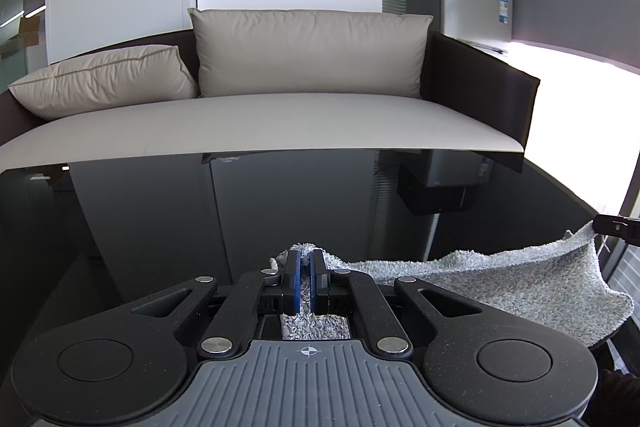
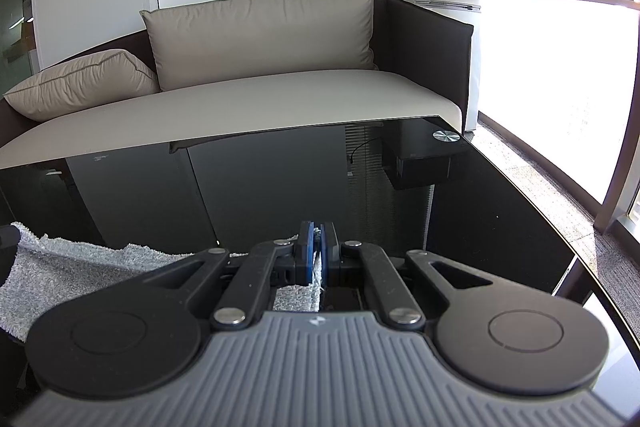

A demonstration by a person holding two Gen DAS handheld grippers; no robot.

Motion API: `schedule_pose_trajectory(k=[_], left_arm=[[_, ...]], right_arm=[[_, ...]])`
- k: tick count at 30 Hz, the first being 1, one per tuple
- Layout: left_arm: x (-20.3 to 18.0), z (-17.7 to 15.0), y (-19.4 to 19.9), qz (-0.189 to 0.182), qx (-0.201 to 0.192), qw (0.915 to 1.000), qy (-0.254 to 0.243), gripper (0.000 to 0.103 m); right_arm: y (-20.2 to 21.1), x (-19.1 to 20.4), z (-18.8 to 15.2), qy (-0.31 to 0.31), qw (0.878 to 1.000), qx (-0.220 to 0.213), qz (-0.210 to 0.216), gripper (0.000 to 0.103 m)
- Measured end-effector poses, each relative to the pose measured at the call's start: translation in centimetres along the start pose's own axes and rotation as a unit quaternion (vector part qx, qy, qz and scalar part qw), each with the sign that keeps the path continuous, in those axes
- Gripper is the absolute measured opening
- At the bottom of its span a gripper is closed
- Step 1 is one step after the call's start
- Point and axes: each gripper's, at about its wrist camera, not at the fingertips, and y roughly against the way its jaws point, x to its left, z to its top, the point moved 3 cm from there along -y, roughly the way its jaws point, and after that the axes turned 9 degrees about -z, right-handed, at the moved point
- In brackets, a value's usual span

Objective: Fold towel
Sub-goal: 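Lift the gripped towel edge and fold it over onto the towel, then lower the folded edge and open both grippers to release it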

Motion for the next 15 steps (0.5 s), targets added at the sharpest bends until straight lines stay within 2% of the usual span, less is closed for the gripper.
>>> schedule_pose_trajectory(k=[15], left_arm=[[0.9, 0.0, -0.9, 0.013, 0.005, 0.9999, 0.007, 0.008]], right_arm=[[-1.3, -0.1, -0.1, -0.001, 1.000, -0.002, -0.004, 0.004]])
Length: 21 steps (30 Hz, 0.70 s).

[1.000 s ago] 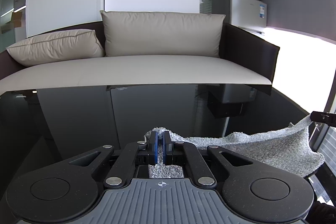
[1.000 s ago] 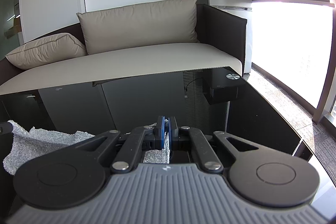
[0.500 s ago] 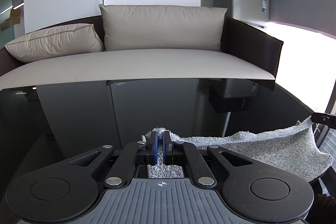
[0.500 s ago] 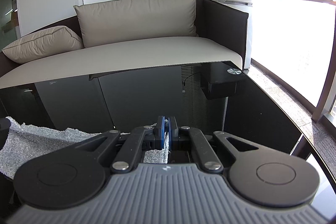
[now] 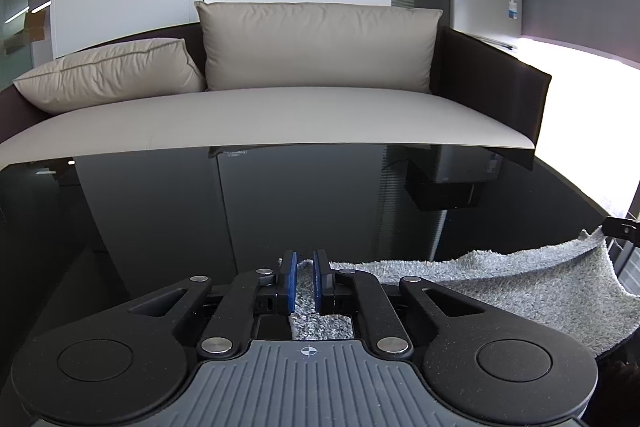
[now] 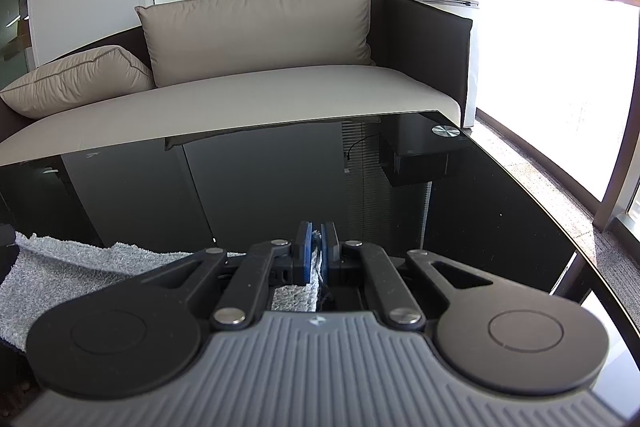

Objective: Fold towel
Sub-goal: 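Lower the folded edge and open both grippers to release it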

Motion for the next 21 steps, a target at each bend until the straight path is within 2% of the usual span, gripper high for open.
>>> schedule_pose_trajectory(k=[6, 8, 10, 12, 18, 21], left_arm=[[0.13, -0.05, -0.02, 0.000, 0.002, 1.0000, 0.000, 0.008], [0.10, -0.03, -0.02, 0.000, 0.003, 1.0000, -0.001, 0.008], [0.08, -0.02, -0.04, -0.001, 0.004, 1.0000, -0.001, 0.008], [0.11, -0.02, -0.07, -0.001, 0.005, 1.0000, -0.001, 0.008], [0.36, -0.05, -0.09, 0.001, 0.007, 1.0000, 0.001, 0.008], [0.34, -0.09, -0.06, 0.001, 0.009, 1.0000, 0.001, 0.009]], right_arm=[[-0.13, -0.07, 0.11, -0.001, 1.000, 0.000, 0.000, 0.007], [-0.14, -0.18, 0.21, -0.004, 1.000, -0.002, -0.002, 0.015], [-0.10, -0.30, 0.31, -0.006, 1.000, -0.005, -0.003, 0.036], [0.04, -0.39, 0.42, -0.005, 1.000, -0.011, -0.004, 0.041], [0.12, -0.83, 0.52, -0.009, 1.000, -0.008, -0.009, 0.042], [0.07, -0.94, 0.47, -0.010, 1.000, -0.003, -0.010, 0.046]])
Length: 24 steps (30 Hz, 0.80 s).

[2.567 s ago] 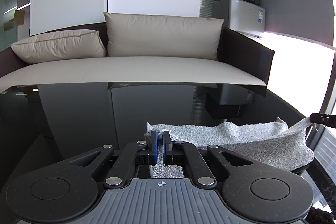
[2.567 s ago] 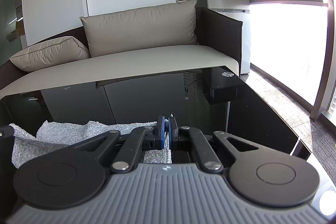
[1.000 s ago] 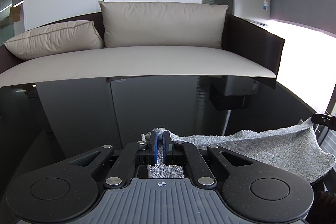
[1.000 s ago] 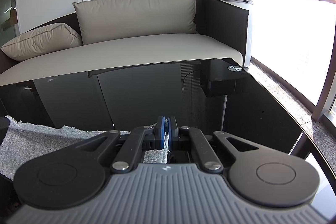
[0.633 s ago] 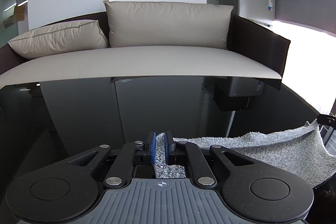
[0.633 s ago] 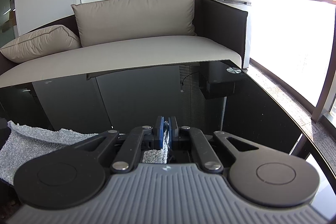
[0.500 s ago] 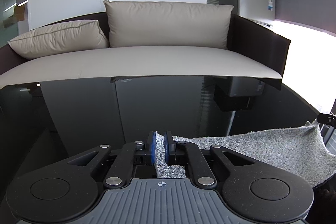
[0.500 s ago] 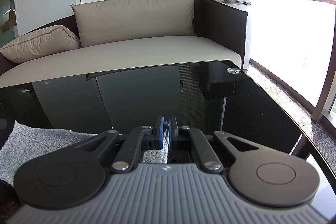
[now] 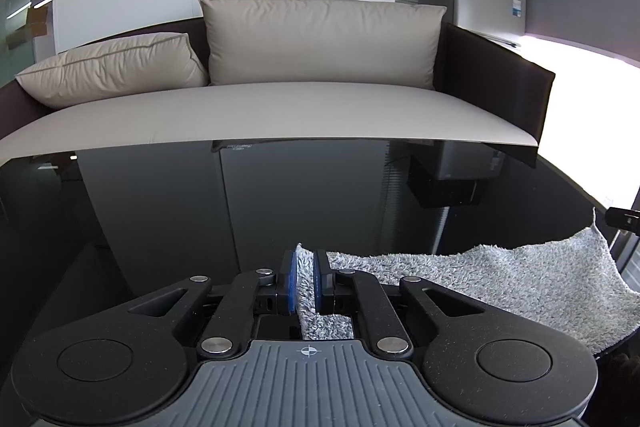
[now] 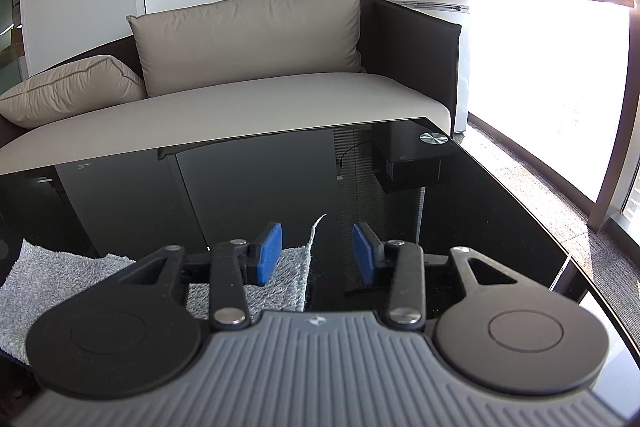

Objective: Fold towel
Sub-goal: 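Lower the folded edge and open both grippers to release it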

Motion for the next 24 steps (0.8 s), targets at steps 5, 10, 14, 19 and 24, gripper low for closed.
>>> schedule_pose_trajectory(k=[5, 10, 14, 19, 24], left_arm=[[0.1, -0.2, 0.1, -0.001, 0.004, 1.0000, 0.002, 0.019], [0.2, -0.5, 0.3, -0.001, 0.010, 0.9999, 0.005, 0.039], [0.3, -0.6, 0.6, 0.002, 0.009, 0.9999, 0.007, 0.055], [0.3, -0.9, 1.0, -0.004, 0.011, 0.9998, 0.013, 0.090], [0.0, -1.1, 1.6, -0.007, 0.006, 1.0000, 0.000, 0.102]], right_arm=[[0.2, -0.1, -0.1, 0.000, 1.000, 0.007, -0.004, 0.055], [0.3, 0.1, -0.6, 0.006, 1.000, 0.013, -0.005, 0.065], [0.4, 0.1, -0.9, 0.004, 1.000, 0.023, -0.003, 0.071], [0.9, 0.3, -1.2, 0.003, 1.000, 0.024, 0.001, 0.088], [1.4, 0.5, -1.4, 0.004, 1.000, 0.027, 0.008, 0.093]])
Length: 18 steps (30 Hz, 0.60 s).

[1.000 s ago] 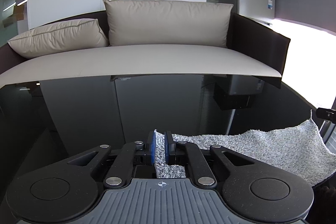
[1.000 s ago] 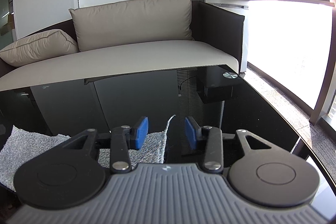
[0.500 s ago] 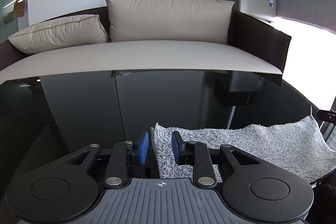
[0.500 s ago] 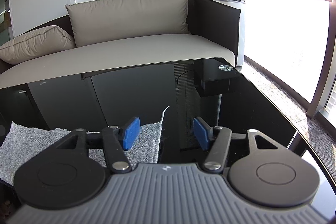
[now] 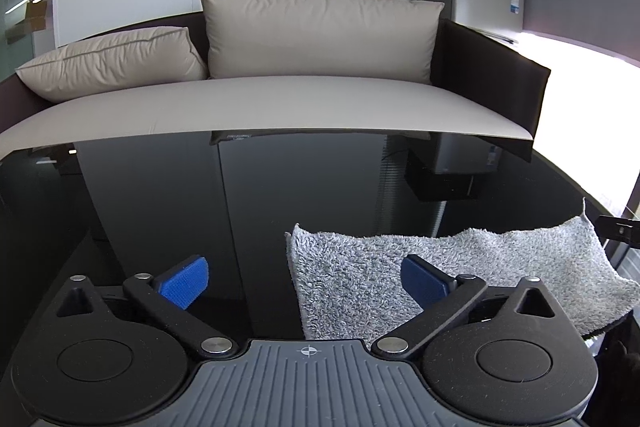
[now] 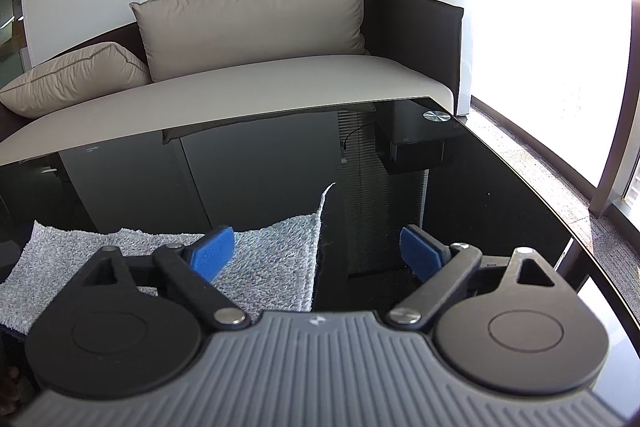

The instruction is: Fold towel

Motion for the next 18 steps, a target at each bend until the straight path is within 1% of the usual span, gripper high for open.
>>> schedule_pose_trajectory(k=[2, 7, 13, 18], left_arm=[[-0.1, -0.1, 0.1, -0.002, 0.001, 1.0000, -0.003, 0.102], [-0.2, -0.3, 0.3, -0.001, 0.003, 1.0000, 0.000, 0.102], [-0.3, -0.5, 0.6, -0.002, 0.006, 1.0000, 0.002, 0.102], [-0.3, -0.7, 0.8, 0.001, 0.006, 1.0000, 0.002, 0.102]], right_arm=[[0.1, 0.1, -0.1, 0.001, 1.000, 0.004, 0.004, 0.094], [0.7, 0.3, -0.4, 0.003, 1.000, 0.008, 0.009, 0.099], [1.3, 0.2, -0.6, 0.001, 1.000, 0.009, 0.013, 0.102], [1.5, 0.2, -0.7, -0.001, 1.000, 0.014, 0.018, 0.102]])
